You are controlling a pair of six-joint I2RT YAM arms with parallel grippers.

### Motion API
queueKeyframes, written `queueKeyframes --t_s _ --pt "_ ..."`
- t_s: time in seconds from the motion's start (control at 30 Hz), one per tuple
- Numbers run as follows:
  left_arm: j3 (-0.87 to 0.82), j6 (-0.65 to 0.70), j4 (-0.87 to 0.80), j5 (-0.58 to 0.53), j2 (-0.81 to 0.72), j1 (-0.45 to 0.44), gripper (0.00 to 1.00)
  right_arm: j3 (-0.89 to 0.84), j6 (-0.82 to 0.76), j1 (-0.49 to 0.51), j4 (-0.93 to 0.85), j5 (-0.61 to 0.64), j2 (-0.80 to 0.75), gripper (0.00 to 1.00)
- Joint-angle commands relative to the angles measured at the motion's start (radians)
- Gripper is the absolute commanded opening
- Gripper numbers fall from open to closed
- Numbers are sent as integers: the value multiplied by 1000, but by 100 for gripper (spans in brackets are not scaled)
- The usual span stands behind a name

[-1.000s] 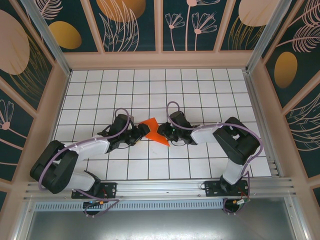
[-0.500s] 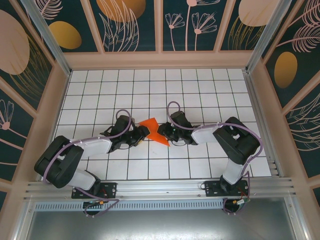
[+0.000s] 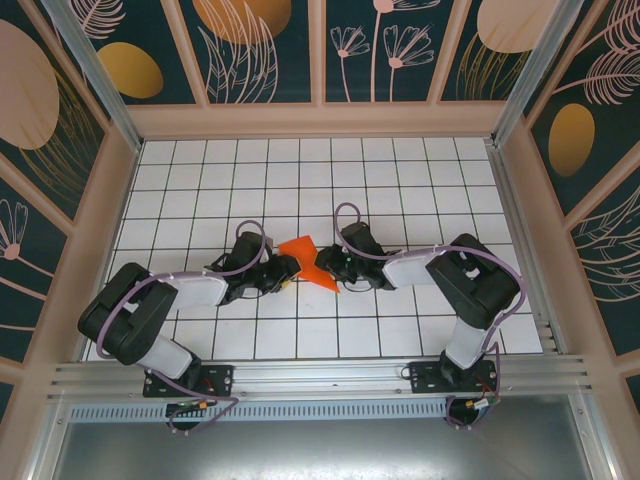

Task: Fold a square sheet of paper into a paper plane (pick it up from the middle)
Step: Fold the wing for the fifth time at the center of the table.

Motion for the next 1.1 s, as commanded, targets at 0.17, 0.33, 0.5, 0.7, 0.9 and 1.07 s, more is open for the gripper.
queueKeyframes --t_s 0.17,0.33,0.5,0.7,0.9,1.07 --pt "-14 -37 101 36 22 -6 32 -47 -29 -7 61 -21 3 36" --pt "-22 -42 120 49 28 -6 20 -70 -92 -15 139 -50 -25 38" --pt "-23 -42 120 52 23 -5 9 -63 -182 -17 150 -49 -65 50" --pt "-19 -48 106 51 8 -6 5 -96 -425 -14 73 101 -202 71" --pt "-7 -55 87 52 4 -5 4 -245 -693 4 157 275 -359 71" --pt "6 -59 73 49 -2 -6 4 -351 -938 92 294 366 -426 73"
